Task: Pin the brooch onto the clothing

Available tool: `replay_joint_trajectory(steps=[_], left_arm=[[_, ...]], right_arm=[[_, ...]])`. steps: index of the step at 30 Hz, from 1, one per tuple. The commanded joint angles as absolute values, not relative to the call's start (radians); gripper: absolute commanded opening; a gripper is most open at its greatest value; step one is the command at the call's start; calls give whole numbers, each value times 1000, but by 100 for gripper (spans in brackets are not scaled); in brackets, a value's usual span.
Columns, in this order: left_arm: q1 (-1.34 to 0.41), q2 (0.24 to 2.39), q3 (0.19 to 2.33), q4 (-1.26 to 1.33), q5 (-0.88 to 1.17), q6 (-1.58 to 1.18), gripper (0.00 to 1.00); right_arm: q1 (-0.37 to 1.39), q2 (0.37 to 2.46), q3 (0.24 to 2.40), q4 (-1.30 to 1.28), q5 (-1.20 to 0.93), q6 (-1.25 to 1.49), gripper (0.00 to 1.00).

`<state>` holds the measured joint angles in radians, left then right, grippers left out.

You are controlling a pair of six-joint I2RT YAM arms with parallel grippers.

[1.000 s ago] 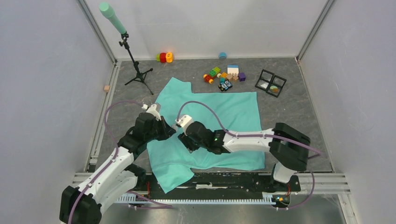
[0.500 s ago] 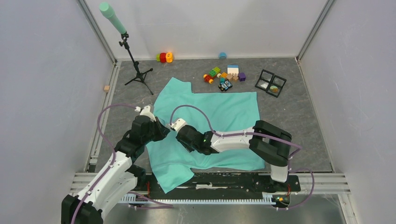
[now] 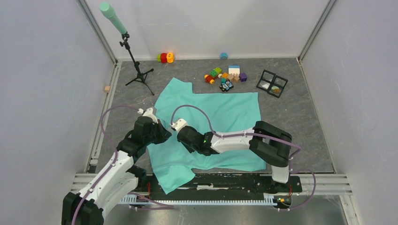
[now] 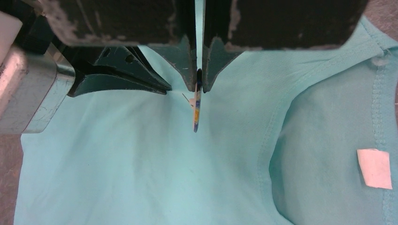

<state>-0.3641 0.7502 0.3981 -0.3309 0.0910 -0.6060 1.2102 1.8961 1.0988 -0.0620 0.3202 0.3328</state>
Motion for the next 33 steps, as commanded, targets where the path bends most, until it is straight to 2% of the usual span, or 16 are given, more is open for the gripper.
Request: replay_joint_trajectory(steps=[1, 17, 33], left_arm=[[-364, 748, 396, -328, 137, -597, 2], [-548, 794, 308, -298, 58, -693, 2], [-597, 896, 330, -229, 20, -710, 2]], right_arm=[[1207, 1906, 1081, -101, 342, 355, 1], [1207, 1834, 997, 39, 310, 378, 0], [1207, 1736, 868, 253, 203, 398, 0]])
